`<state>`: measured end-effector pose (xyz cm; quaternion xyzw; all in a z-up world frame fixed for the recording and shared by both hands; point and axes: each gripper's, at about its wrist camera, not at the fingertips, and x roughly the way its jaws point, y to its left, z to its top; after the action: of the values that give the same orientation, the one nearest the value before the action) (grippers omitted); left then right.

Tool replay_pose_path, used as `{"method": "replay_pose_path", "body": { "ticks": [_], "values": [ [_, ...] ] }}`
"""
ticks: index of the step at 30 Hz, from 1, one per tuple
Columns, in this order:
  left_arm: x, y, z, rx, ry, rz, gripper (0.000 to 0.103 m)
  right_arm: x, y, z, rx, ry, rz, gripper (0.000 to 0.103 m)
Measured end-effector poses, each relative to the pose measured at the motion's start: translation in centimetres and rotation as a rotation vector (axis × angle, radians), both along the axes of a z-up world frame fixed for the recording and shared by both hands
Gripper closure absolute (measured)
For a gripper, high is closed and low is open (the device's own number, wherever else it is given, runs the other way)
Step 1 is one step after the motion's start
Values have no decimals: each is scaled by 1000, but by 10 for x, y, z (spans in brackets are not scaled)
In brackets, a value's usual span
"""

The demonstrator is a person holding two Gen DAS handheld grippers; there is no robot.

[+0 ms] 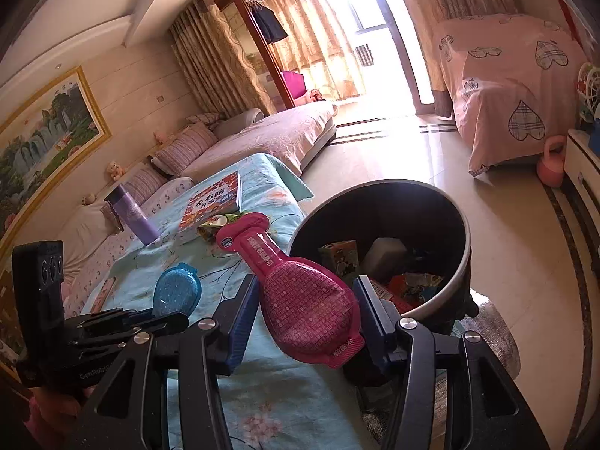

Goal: Collect trash
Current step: 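Carry both hairbrushes over the black bin and open both tools to drop them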

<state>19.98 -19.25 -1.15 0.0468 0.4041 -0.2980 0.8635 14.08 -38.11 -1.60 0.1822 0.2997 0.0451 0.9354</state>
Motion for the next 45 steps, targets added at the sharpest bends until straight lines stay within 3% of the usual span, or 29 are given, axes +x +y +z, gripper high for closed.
{"method": "replay_pose_path", "body": {
  "ticks": [25, 45],
  "values": [
    [31, -63, 3, 30, -1, -64, 82, 23, -45, -4, 7, 14, -61, 50],
    [52, -86, -2, 37, 13, -71, 82, 46, -59, -13, 9, 53, -67, 50]
  ]
}}
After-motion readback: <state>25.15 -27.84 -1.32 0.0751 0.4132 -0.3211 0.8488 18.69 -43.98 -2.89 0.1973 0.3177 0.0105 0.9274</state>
